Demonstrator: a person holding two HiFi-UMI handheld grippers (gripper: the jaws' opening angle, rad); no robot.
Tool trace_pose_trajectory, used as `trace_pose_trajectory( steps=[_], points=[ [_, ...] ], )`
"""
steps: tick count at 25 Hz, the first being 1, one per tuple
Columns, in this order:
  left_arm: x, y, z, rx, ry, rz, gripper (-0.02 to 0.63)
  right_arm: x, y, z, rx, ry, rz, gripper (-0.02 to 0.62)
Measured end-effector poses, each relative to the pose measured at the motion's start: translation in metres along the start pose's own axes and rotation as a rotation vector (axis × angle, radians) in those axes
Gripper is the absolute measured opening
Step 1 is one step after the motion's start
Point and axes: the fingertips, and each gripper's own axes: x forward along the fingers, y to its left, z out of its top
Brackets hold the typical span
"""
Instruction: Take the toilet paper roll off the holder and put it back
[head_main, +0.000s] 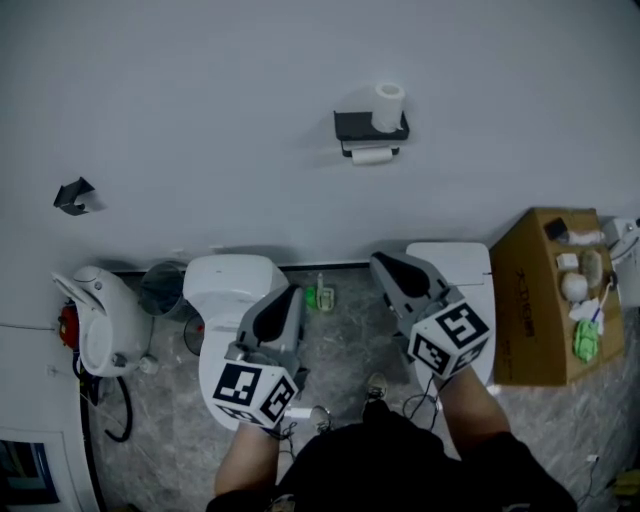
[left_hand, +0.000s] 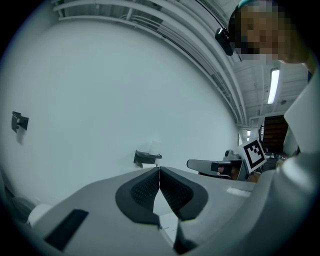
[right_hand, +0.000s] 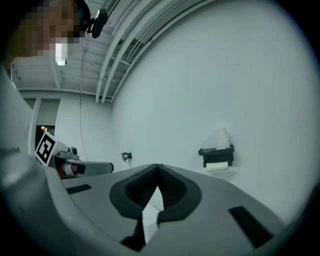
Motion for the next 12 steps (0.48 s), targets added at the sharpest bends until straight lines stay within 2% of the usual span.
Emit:
trace_pose_trajectory(
  steps=[7, 12],
  points=[
    [-0.071, 0.025, 0.004, -0.024, -0.029, -0.082, 0.005, -0.011, 0.080, 0.000, -0.045, -0.006, -0.083, -0.002],
    [-0.096, 0.017, 0.001, -0.041, -0.029, -0.180, 0.005, -0.039, 0.109, -0.003, -0.063, -0.004, -0.179, -0.002]
  ],
)
